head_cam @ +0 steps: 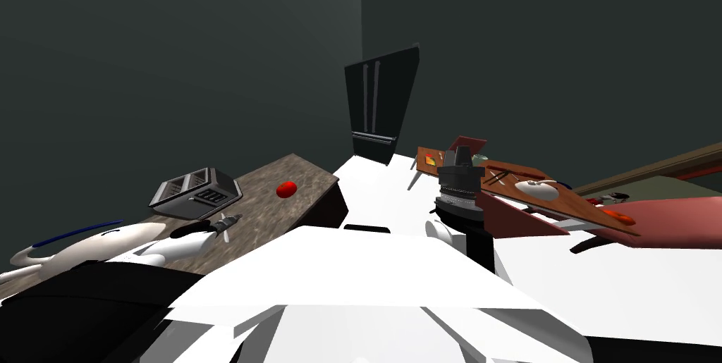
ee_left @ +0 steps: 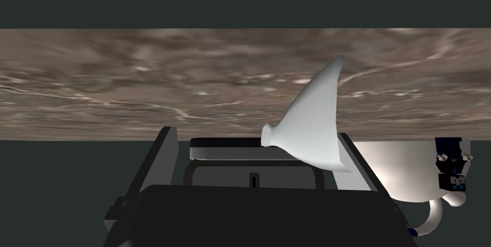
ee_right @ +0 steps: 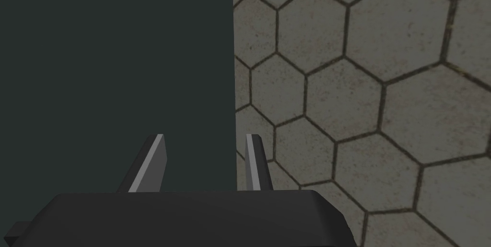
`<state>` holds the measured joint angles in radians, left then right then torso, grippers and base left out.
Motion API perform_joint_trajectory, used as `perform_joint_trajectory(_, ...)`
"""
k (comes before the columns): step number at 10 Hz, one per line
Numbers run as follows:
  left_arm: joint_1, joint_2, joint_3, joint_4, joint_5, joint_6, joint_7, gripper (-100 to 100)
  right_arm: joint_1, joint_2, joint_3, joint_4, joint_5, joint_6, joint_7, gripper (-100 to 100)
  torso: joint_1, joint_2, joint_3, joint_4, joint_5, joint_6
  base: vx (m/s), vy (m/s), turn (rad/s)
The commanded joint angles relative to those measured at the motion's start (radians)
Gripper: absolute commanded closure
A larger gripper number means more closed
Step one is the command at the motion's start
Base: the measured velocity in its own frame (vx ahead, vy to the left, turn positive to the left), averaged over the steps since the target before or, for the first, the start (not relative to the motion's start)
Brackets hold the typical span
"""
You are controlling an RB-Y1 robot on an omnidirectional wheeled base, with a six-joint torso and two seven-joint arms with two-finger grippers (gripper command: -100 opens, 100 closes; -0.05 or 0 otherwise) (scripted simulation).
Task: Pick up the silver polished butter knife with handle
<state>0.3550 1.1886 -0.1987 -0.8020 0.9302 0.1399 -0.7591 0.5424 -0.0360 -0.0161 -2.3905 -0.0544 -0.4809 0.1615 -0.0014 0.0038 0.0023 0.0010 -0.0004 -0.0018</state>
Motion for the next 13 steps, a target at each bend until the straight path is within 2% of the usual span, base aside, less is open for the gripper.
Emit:
perform_joint_trajectory(1, -0.019, 0.000, -0.027, 0.048, 0.050, -0.021, -0.050, -100, 0.000, 0.000, 0.000, 0.000, 0.000, 0.000, 0.000, 0, 0.000, 0.000, 0.000, 0.000, 0.000, 0.000, -0.032, -0.008, -0.116)
perform_joint_trajectory(3, -0.019, 0.000, -0.027, 0.048, 0.124, -0.021, -0.100, -100, 0.000, 0.000, 0.000, 0.000, 0.000, 0.000, 0.000, 0, 0.001, 0.000, 0.000, 0.000, 0.000, -0.002, -0.013, -0.003, 0.022)
perform_joint_trajectory(4, -0.029, -0.010, -0.030, 0.100, 0.159, -0.044, -0.136, -100, 0.000, 0.000, 0.000, 0.000, 0.000, 0.000, 0.000, 0, 0.001, 0.000, 0.000, 0.000, 0.000, -0.001, -0.029, -0.011, -0.225)
perform_joint_trajectory(6, -0.029, -0.010, -0.030, 0.107, 0.158, -0.044, -0.176, -100, 0.000, 0.000, 0.000, 0.000, 0.000, 0.000, 0.000, 0, 0.000, 0.001, 0.000, 0.000, 0.000, -0.001, -0.026, -0.012, -0.042)
perform_joint_trajectory(7, -0.029, -0.010, -0.030, 0.107, 0.196, -0.044, -0.206, -100, 0.000, 0.000, 0.000, 0.000, 0.000, 0.000, 0.000, 0, 0.000, 0.000, 0.000, 0.000, 0.000, -0.002, -0.002, -0.005, 0.019)
perform_joint_trajectory(8, -0.029, -0.010, -0.030, 0.107, 0.228, -0.044, -0.206, -100, 0.000, 0.000, 0.000, 0.000, 0.000, 0.000, 0.000, 0, 0.000, -0.001, 0.000, 0.000, 0.000, -0.001, 0.000, 0.000, 0.000)
perform_joint_trajectory(9, -0.029, -0.010, -0.030, 0.107, 0.238, -0.044, -0.206, -100, 0.000, 0.000, 0.000, 0.000, 0.000, 0.000, 0.000, 0, 0.001, -0.001, -0.001, 0.000, 0.000, -0.001, 0.000, 0.000, 0.000)
perform_joint_trajectory(10, -0.040, -0.020, -0.033, 0.157, 0.275, -0.067, -0.255, -100, 0.000, 0.000, 0.000, 0.000, 0.000, 0.000, 0.000, 0, 0.001, -0.001, -0.001, 0.000, 0.000, -0.001, -0.027, -0.015, -0.216)
perform_joint_trajectory(11, -0.040, -0.020, -0.033, 0.166, 0.295, -0.067, -0.275, -100, 0.000, 0.000, 0.000, 0.000, 0.000, 0.000, 0.000, 0, 0.000, 0.000, 0.000, 0.000, 0.000, 0.000, -0.037, -0.016, -0.117)
perform_joint_trajectory(13, -0.040, -0.020, -0.033, 0.166, 0.289, -0.067, -0.312, -100, 0.000, 0.000, 0.000, 0.000, 0.000, 0.000, 0.000, 0, 0.000, 0.000, 0.000, 0.000, 0.000, -0.002, -0.011, -0.005, 0.023)
